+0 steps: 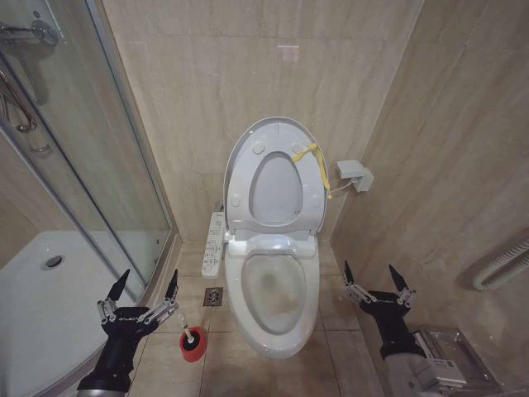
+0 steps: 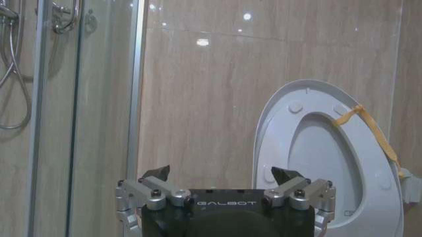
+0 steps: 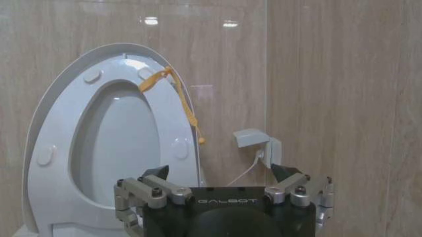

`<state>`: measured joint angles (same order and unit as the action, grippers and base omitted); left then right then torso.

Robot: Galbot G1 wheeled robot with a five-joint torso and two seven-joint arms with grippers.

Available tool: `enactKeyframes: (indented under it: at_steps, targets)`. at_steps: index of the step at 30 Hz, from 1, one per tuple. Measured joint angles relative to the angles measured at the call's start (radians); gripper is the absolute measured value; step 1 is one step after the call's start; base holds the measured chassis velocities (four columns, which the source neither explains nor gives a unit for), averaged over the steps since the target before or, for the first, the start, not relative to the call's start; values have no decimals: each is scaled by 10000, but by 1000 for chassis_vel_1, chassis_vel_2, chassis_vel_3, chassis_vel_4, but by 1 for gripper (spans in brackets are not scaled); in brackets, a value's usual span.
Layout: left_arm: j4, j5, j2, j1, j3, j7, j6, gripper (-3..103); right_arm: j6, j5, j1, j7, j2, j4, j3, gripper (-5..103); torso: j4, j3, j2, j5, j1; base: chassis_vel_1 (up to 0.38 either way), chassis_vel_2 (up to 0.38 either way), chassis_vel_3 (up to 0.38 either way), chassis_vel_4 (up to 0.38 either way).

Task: Open the toilet lid, clean the toilet bowl with a toilet brush, close the toilet lid, and flush.

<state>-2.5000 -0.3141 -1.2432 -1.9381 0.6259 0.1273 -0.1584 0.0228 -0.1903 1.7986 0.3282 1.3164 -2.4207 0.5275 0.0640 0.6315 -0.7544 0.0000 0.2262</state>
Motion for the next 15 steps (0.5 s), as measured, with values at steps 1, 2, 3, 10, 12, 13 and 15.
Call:
enactKeyframes:
  at_steps: [1, 2, 3, 10, 12, 13, 15]
  targets:
    - [0, 0, 0, 0, 0, 0, 0, 100, 0, 0, 0, 0, 0, 0, 0, 100, 0, 0, 0, 0, 0, 0, 0, 0, 0]
    - [0, 0, 0, 0, 0, 0, 0, 100, 0, 0, 0, 0, 0, 0, -1, 100, 0, 0, 0, 0, 0, 0, 0, 0, 0]
    - [0, 0, 0, 0, 0, 0, 0, 100, 0, 0, 0, 0, 0, 0, -1, 100, 0, 0, 0, 0, 0, 0, 0, 0, 0]
    - [0, 0, 0, 0, 0, 0, 0, 100, 0, 0, 0, 0, 0, 0, 0, 100, 0, 0, 0, 0, 0, 0, 0, 0, 0]
    - [0, 0, 0, 0, 0, 0, 0, 100, 0, 0, 0, 0, 0, 0, 0, 100, 0, 0, 0, 0, 0, 0, 0, 0, 0]
    - [0, 0, 0, 0, 0, 0, 0, 100, 0, 0, 0, 0, 0, 0, 0, 100, 0, 0, 0, 0, 0, 0, 0, 0, 0]
    - [0, 0, 0, 0, 0, 0, 0, 100, 0, 0, 0, 0, 0, 0, 0, 100, 0, 0, 0, 0, 0, 0, 0, 0, 0]
